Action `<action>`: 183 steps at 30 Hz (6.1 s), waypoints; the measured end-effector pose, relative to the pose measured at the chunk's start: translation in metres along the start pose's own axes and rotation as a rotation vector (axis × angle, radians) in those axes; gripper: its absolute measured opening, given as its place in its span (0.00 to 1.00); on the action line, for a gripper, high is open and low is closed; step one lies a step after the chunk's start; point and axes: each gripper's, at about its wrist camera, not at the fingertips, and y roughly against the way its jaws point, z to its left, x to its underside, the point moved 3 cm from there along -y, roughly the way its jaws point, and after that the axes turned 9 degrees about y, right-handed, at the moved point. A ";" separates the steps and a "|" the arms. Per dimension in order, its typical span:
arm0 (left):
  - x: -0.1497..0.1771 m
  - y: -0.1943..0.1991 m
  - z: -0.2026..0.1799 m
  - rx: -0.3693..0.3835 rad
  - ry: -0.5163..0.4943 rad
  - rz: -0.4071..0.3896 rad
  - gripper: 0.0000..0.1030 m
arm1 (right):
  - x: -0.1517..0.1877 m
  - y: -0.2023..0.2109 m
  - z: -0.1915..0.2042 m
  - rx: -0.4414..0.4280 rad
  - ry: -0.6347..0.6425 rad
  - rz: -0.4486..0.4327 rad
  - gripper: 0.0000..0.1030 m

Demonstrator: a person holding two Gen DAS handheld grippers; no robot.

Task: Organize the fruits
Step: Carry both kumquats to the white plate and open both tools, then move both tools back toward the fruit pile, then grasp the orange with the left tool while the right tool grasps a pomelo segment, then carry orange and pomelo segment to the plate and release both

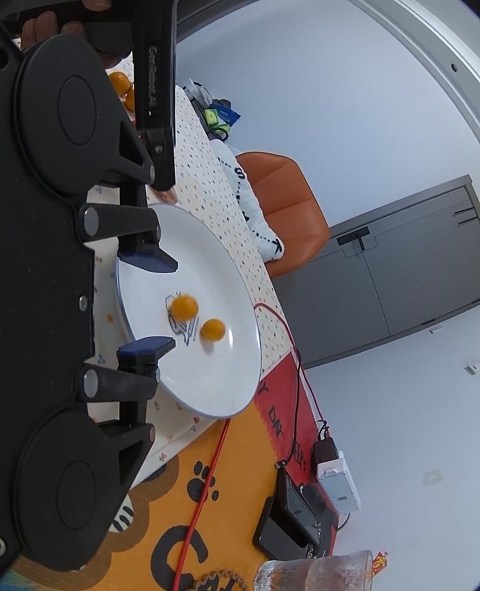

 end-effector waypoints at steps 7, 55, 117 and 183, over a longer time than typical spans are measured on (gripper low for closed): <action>0.003 0.021 0.024 -0.039 0.033 -0.024 0.78 | -0.002 0.006 0.019 -0.008 0.026 -0.007 0.49; 0.025 0.056 0.173 -0.156 0.219 -0.026 0.79 | -0.004 -0.033 0.133 -0.134 0.147 0.112 1.00; 0.004 0.041 0.100 0.022 0.121 -0.017 0.35 | -0.014 -0.050 0.128 0.022 0.242 0.081 0.67; -0.014 -0.010 0.015 0.000 0.007 0.019 0.71 | -0.006 -0.004 0.010 0.120 0.038 -0.002 0.76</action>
